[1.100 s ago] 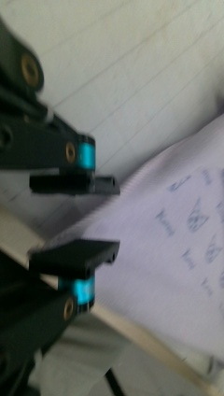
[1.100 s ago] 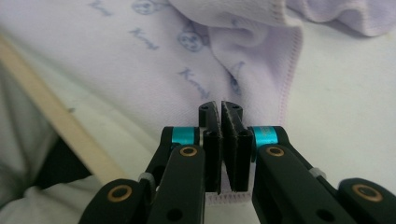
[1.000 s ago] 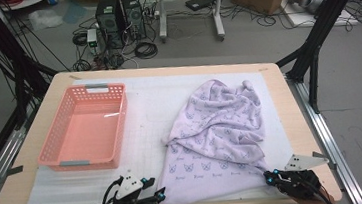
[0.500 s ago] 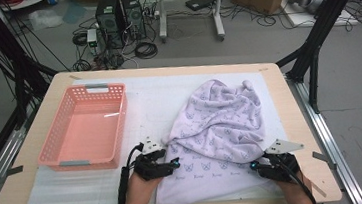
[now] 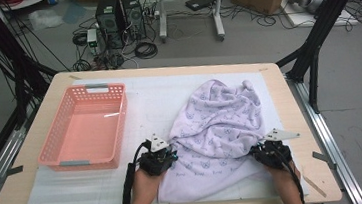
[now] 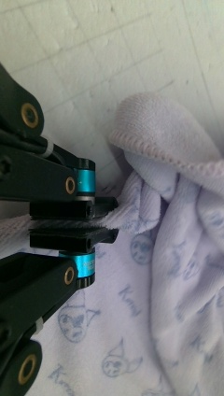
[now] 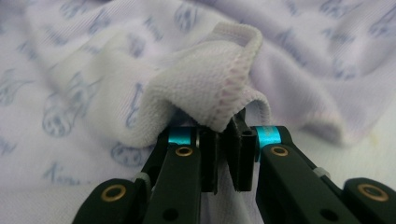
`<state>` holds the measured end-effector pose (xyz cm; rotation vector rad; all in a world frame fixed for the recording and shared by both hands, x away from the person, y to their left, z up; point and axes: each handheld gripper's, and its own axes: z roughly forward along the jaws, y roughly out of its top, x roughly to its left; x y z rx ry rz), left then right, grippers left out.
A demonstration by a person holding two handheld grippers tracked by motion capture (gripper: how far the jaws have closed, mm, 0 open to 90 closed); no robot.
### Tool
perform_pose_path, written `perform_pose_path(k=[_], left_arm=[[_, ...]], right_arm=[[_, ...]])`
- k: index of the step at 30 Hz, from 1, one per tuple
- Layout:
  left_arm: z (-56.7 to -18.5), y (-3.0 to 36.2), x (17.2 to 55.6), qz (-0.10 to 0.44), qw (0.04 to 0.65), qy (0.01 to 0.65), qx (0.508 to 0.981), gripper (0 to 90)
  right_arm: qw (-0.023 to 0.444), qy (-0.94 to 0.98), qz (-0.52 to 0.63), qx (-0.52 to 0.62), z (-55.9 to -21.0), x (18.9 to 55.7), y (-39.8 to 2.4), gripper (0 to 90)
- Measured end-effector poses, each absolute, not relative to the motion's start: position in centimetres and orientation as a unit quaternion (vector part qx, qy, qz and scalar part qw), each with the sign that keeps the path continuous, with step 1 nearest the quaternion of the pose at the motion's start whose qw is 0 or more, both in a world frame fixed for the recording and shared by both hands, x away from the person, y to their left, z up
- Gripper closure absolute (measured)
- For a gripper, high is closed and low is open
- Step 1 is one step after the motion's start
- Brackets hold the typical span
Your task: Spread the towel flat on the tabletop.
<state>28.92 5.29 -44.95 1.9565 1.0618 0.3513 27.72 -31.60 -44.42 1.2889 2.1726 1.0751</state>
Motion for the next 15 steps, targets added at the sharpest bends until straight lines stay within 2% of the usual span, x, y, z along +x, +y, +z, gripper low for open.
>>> perform_pose_path(k=[4, 7, 8, 10, 11, 13, 15], left_arm=[[-44.8, 5.8, 30.0, 0.166, 0.445, 0.468, 0.745, 85.8], [-45.0, 6.3, 30.4, 0.159, 0.457, 0.478, 0.733, 84.2], [-45.0, 6.5, 30.4, 0.151, 0.465, 0.475, 0.731, 79.5], [-44.8, 6.9, 30.1, 0.12, 0.484, 0.471, 0.728, 59.8], [-44.7, 7.0, 29.9, 0.109, 0.491, 0.463, 0.73, 53.6], [-44.6, 7.2, 29.2, 0.101, 0.494, 0.447, 0.739, 46.8], [-44.5, 7.4, 28.3, 0.109, 0.481, 0.437, 0.752, 44.6]], right_arm=[[0.216, 0.763, 0.375, 0.48, -44.1, 29.1, -30.9, 82.5], [0.21, 0.758, 0.382, 0.486, -44.2, 29.4, -30.9, 69.0], [0.211, 0.754, 0.388, 0.486, -44.2, 29.2, -31.0, 66.7], [0.212, 0.751, 0.398, 0.482, -44.1, 28.4, -31.6, 63.1], [0.214, 0.75, 0.4, 0.481, -44.1, 27.9, -31.9, 62.3], [0.212, 0.747, 0.408, 0.48, -43.9, 26.8, -32.8, 62.1], [0.218, 0.751, 0.404, 0.475, -43.7, 25.6, -33.5, 61.5]])
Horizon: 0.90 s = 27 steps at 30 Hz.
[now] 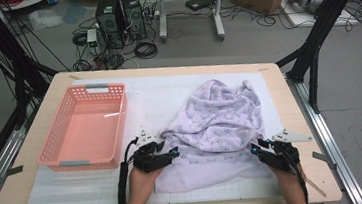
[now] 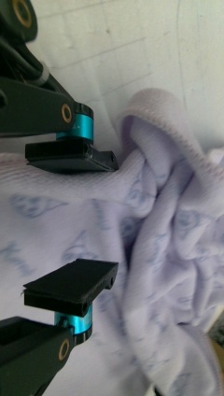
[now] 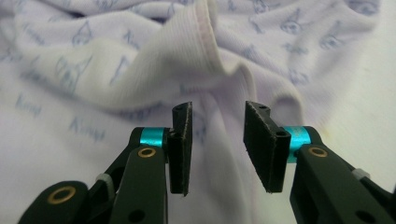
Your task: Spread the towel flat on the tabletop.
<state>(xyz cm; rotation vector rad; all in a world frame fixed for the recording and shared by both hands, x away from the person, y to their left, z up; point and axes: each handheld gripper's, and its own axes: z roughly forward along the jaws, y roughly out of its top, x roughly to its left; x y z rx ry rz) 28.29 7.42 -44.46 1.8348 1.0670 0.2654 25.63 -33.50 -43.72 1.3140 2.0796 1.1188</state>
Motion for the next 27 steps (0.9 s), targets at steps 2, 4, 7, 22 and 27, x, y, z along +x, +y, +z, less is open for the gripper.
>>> perform_pose_path(k=[2, 4, 7, 22, 27], left_arm=[[-44.5, 7.8, 27.5, 0.121, 0.465, 0.428, 0.766, 42.8], [-44.6, 8.3, 26.9, 0.119, 0.46, 0.426, 0.77, 42.5], [-45.0, 9.3, 26.3, 0.108, 0.456, 0.429, 0.772, 42.6], [-45.2, 9.1, 24.6, 0.111, 0.439, 0.418, 0.787, 86.6], [-45.2, 9.9, 23.8, 0.093, 0.454, 0.411, 0.785, 86.7]], right_arm=[[0.219, 0.756, 0.399, 0.47, -43.5, 24.4, -34.1, 60.8], [0.217, 0.763, 0.389, 0.468, -43.5, 23.3, -34.7, 61.8], [0.204, 0.781, 0.366, 0.464, -44.0, 22.4, -35.2, 63.9], [0.185, 0.774, 0.374, 0.476, -44.8, 21.8, -35.9, 86.7], [0.172, 0.781, 0.377, 0.468, -44.6, 20.5, -36.4, 87.2]])
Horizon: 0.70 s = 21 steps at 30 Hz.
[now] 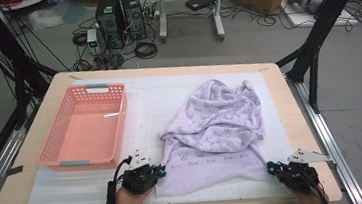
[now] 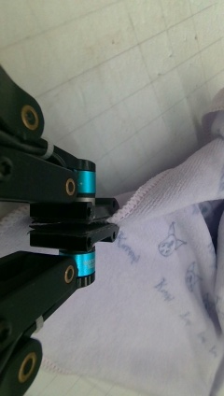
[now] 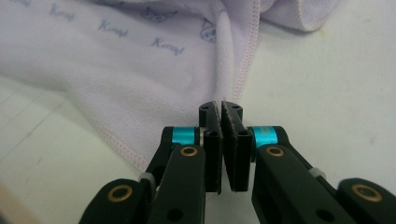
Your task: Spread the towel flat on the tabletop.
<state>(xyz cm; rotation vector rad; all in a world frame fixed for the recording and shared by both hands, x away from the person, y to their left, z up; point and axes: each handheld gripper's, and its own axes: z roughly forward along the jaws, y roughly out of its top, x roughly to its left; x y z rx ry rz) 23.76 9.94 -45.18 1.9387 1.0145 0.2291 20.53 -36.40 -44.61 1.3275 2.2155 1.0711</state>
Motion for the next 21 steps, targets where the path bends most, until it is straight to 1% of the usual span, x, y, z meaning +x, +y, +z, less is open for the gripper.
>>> perform_pose_path(k=[7, 15, 18, 19, 20, 21], left_arm=[[-44.7, 10.8, 22.1, 0.082, 0.471, 0.404, 0.78, 86.7], [-44.3, 12.1, 19.4, 0.074, 0.502, 0.352, 0.786, 86.7], [-44.4, 12.6, 18.3, 0.06, 0.505, 0.35, 0.787, 85.9], [-44.4, 12.7, 18.2, 0.059, 0.503, 0.356, 0.785, 84.1], [-44.4, 12.8, 18.3, 0.061, 0.505, 0.363, 0.78, 78.6], [-44.3, 12.9, 18.7, 0.065, 0.508, 0.374, 0.774, 67.3]], right_arm=[[0.166, 0.783, 0.393, 0.451, -43.8, 18.1, -37.2, 87.3], [0.156, 0.791, 0.405, 0.43, -43.5, 15.1, -37.9, 87.3], [0.145, 0.798, 0.409, 0.419, -43.8, 13.9, -38.1, 87.4], [0.143, 0.8, 0.407, 0.416, -43.9, 13.6, -38.1, 87.3], [0.142, 0.803, 0.404, 0.415, -44.1, 13.6, -38.1, 86.5], [0.14, 0.802, 0.405, 0.417, -44.2, 13.7, -38.1, 84.5]])
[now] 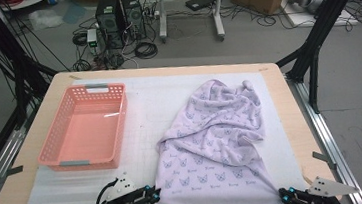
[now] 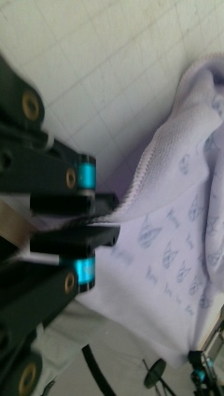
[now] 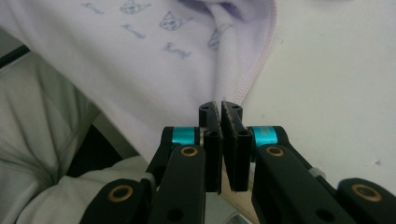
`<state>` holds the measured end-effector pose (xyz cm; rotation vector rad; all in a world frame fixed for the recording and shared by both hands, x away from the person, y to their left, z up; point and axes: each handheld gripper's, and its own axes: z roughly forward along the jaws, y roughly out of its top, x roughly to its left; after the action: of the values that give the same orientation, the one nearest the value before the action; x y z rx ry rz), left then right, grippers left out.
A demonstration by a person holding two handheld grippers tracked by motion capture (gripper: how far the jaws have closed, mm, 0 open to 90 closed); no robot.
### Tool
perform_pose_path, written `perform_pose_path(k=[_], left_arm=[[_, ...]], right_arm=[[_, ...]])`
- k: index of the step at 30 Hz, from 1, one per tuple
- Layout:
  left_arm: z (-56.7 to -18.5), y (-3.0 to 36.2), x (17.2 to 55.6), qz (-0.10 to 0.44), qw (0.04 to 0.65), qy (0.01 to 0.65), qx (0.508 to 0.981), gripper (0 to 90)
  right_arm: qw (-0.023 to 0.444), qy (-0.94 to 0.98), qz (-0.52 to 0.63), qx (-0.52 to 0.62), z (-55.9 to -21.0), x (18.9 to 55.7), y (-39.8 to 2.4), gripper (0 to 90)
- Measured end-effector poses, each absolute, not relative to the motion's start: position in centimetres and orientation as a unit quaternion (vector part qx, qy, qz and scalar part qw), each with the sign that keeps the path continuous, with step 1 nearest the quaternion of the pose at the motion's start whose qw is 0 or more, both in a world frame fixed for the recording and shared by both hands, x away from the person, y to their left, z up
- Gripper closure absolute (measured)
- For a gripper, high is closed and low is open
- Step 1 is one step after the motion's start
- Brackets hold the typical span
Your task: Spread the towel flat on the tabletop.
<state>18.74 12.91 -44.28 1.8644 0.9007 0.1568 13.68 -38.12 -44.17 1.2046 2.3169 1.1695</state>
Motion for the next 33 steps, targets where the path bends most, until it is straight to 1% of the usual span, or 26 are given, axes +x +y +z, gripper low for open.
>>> perform_pose_path(k=[1, 2, 3, 6, 9, 12, 13, 14, 15, 16, 17, 18, 20, 24, 33], left_arm=[[-44.1, 13.0, 19.2, 0.067, 0.515, 0.383, 0.764, 59.2], [-43.9, 13.1, 19.8, 0.071, 0.522, 0.391, 0.755, 55.3], [-43.7, 13.1, 20.4, 0.075, 0.527, 0.397, 0.748, 52.8], [-43.6, 12.4, 22.8, 0.083, 0.524, 0.405, 0.744, 49.7], [-43.9, 11.4, 25.1, 0.093, 0.505, 0.416, 0.751, 48.2], [-44.6, 10.6, 26.8, 0.082, 0.482, 0.432, 0.758, 47.1], [-44.9, 10.2, 27.1, 0.08, 0.474, 0.436, 0.76, 47.2], [-45.1, 9.9, 27.3, 0.076, 0.466, 0.436, 0.766, 47.9], [-45.3, 9.5, 27.2, 0.084, 0.458, 0.434, 0.771, 52.7], [-45.2, 9.3, 27.0, 0.098, 0.45, 0.43, 0.776, 58.6], [-45.3, 9.2, 26.9, 0.087, 0.445, 0.42, 0.786, 75.2], [-45.2, 9.1, 26.7, 0.094, 0.443, 0.415, 0.789, 83.6], [-45.1, 9.2, 26.3, 0.091, 0.441, 0.412, 0.792, 85.6], [-45.1, 9.7, 24.9, 0.083, 0.455, 0.404, 0.789, 85.8], [-44.3, 10.0, 20.4, 0.063, 0.456, 0.356, 0.813, 85.8]], right_arm=[[0.141, 0.796, 0.409, 0.423, -44.2, 13.9, -38.1, 77.2], [0.144, 0.789, 0.415, 0.43, -44.1, 14.3, -38.1, 69.2], [0.146, 0.78, 0.42, 0.441, -43.9, 14.8, -38.1, 67.0], [0.172, 0.773, 0.42, 0.444, -43.4, 16.6, -37.3, 63.1], [0.185, 0.774, 0.406, 0.45, -43.6, 18.9, -36.0, 62.2], [0.185, 0.778, 0.391, 0.455, -44.3, 20.9, -34.5, 62.2], [0.186, 0.781, 0.384, 0.455, -44.6, 21.3, -34.1, 63.5], [0.187, 0.785, 0.376, 0.455, -44.8, 21.6, -33.8, 66.8], [0.187, 0.786, 0.375, 0.454, -45.0, 21.8, -33.6, 72.1], [0.176, 0.786, 0.383, 0.453, -44.9, 21.8, -33.7, 83.7], [0.172, 0.788, 0.385, 0.449, -44.9, 21.8, -33.8, 84.9], [0.173, 0.79, 0.381, 0.447, -44.8, 21.6, -33.8, 85.9], [0.174, 0.795, 0.376, 0.443, -44.6, 21.1, -34.1, 86.7], [0.169, 0.793, 0.384, 0.442, -44.5, 19.4, -35.3, 86.9], [0.155, 0.798, 0.392, 0.432, -43.6, 15.3, -36.7, 87.0]])
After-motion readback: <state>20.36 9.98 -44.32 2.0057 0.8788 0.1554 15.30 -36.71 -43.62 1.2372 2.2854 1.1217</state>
